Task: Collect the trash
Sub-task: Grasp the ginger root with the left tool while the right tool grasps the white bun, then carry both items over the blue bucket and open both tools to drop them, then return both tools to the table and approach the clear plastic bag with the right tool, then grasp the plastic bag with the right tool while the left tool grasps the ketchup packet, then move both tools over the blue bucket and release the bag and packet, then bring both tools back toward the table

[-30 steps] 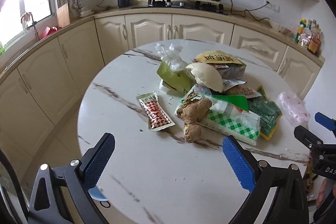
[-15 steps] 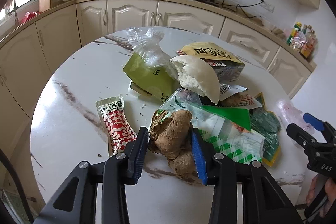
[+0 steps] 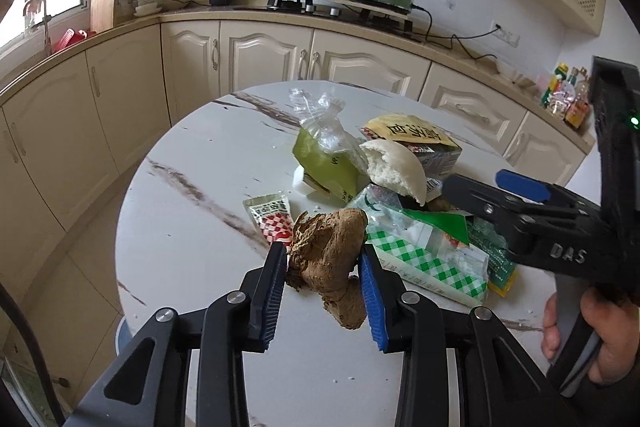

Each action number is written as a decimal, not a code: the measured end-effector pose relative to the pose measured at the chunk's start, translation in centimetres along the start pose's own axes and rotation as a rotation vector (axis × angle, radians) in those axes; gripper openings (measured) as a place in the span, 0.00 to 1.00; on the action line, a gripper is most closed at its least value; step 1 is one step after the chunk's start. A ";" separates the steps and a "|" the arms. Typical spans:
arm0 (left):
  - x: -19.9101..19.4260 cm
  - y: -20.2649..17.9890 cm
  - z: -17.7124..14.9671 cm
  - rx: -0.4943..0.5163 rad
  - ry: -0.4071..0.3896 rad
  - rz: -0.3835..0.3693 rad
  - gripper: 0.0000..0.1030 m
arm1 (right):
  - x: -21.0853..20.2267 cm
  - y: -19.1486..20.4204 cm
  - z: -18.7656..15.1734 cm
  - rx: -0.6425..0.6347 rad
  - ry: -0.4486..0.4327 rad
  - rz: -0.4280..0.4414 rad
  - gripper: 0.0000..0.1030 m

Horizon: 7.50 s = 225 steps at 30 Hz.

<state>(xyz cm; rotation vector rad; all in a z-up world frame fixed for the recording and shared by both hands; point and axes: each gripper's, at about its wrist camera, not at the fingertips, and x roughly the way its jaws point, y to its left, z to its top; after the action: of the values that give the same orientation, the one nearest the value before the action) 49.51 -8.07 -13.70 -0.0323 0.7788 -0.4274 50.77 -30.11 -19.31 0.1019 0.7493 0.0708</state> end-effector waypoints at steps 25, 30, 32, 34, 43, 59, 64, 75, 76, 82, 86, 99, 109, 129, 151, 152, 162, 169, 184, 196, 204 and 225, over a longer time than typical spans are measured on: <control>-11.0 14.3 -2.7 -0.144 -0.103 0.018 0.32 | -0.3 10.7 3.8 -0.014 -0.103 0.109 0.39; -12.9 19.9 -5.1 -0.203 -0.099 0.091 0.32 | -0.3 20.4 4.2 -0.115 -0.151 0.244 0.39; -13.2 21.8 -6.0 -0.230 -0.085 0.116 0.32 | 0.5 23.8 3.9 -0.153 -0.158 0.259 0.39; -13.2 23.6 -6.8 -0.257 -0.070 0.130 0.32 | 1.8 26.6 3.8 -0.172 -0.142 0.296 0.39; -11.3 29.7 -8.8 -0.336 0.003 0.153 0.32 | 9.3 30.8 2.7 -0.114 0.028 0.507 0.20; 1.0 36.8 -9.1 -0.386 0.262 0.221 0.65 | 20.6 34.4 -3.1 -0.200 0.241 0.374 0.41; -1.0 36.7 -7.5 -0.396 0.219 0.305 0.66 | 19.5 34.5 -3.0 -0.216 0.207 0.368 0.44; -14.6 27.9 -0.8 -0.266 -0.128 0.419 0.89 | 6.4 31.5 0.3 -0.208 -0.042 0.320 0.64; -15.4 26.3 -0.3 -0.246 -0.155 0.420 0.92 | 4.7 30.6 0.5 -0.197 -0.069 0.309 0.66; -18.0 16.9 0.9 -0.123 -0.263 0.356 0.99 | -5.1 23.0 -0.1 -0.118 -0.195 0.197 0.83; -21.1 12.1 -2.4 -0.063 -0.295 0.306 0.99 | -10.6 17.1 -1.4 -0.065 -0.242 0.097 0.93; -20.9 -2.6 -8.6 0.122 -0.228 0.245 0.99 | -14.8 -3.9 -6.5 0.096 -0.126 -0.218 0.96; -13.6 -3.3 -2.8 0.088 -0.106 0.284 0.99 | -5.7 -11.6 -7.8 0.103 0.078 -0.231 0.95; 5.9 -0.1 3.5 -0.024 0.147 0.250 0.80 | -6.9 -9.7 -4.1 0.078 -0.071 -0.082 0.56; 4.1 4.3 1.4 -0.082 0.074 0.006 0.06 | -6.5 2.4 -1.6 -0.037 -0.106 0.080 0.56; 3.1 4.9 1.1 -0.093 0.060 0.003 0.06 | -6.4 3.2 -1.5 -0.042 -0.108 0.089 0.56; -10.7 14.0 -2.1 -0.146 -0.075 0.144 0.06 | -3.1 18.4 -0.4 -0.163 -0.081 0.296 0.56; -16.7 21.9 -6.5 -0.232 -0.074 0.287 0.06 | 2.3 30.7 -1.2 -0.232 -0.018 0.440 0.56; -10.9 32.5 -11.5 -0.379 0.112 0.320 0.07 | 22.7 39.5 -7.7 -0.237 0.316 0.436 0.62; -3.1 35.7 -10.5 -0.368 0.197 0.259 0.07 | 28.0 36.3 -8.1 -0.153 0.350 0.376 0.83; 2.4 35.4 -7.8 -0.337 0.230 0.256 0.21 | 26.8 35.2 -6.5 -0.145 0.305 0.356 0.91; -15.1 28.1 -3.5 -0.292 -0.130 0.587 0.69 | 7.5 37.2 -2.6 -0.289 -0.027 0.361 0.92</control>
<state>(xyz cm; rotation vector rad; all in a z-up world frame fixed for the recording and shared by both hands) 47.74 23.87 -11.14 -0.0999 0.6797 0.2449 53.46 7.72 -21.87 -0.0382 0.6795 0.5189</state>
